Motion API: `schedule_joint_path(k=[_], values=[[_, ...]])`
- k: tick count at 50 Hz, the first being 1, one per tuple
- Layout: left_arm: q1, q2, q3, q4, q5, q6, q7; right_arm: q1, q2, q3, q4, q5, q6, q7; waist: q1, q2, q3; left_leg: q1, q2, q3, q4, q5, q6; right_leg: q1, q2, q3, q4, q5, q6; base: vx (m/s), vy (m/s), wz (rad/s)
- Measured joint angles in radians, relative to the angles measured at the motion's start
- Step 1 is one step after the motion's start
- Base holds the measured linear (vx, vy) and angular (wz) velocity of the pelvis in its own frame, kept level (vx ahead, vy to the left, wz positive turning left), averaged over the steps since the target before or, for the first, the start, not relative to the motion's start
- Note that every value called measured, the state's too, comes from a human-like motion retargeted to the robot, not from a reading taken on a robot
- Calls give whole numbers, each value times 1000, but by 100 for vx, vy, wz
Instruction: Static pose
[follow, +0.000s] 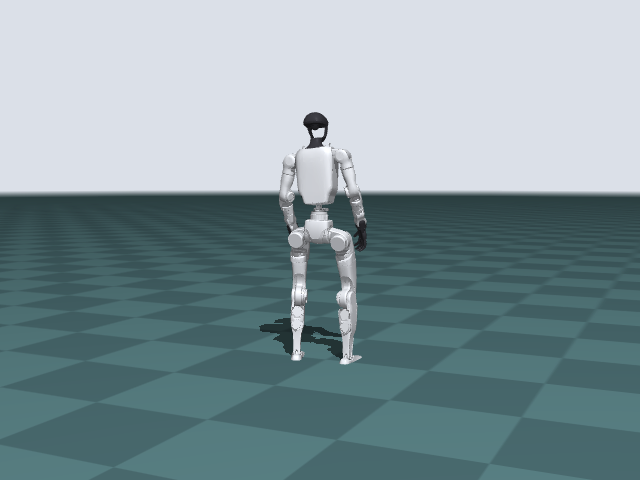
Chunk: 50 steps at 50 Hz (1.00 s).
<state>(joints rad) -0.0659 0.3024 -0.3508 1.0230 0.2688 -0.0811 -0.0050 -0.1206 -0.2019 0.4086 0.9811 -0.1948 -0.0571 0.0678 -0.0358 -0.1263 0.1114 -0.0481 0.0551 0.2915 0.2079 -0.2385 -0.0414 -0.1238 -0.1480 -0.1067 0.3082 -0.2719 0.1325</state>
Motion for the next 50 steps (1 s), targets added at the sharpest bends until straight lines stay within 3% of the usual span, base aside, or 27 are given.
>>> schedule_joint_path(k=[50], values=[[32,7,-13,10,46,0,9,5,11,-11,1,1,-5,-10,-18,15,-15,14,10,18,-30,10,-10,20,20,20,-63,23,5,0,0,0]])
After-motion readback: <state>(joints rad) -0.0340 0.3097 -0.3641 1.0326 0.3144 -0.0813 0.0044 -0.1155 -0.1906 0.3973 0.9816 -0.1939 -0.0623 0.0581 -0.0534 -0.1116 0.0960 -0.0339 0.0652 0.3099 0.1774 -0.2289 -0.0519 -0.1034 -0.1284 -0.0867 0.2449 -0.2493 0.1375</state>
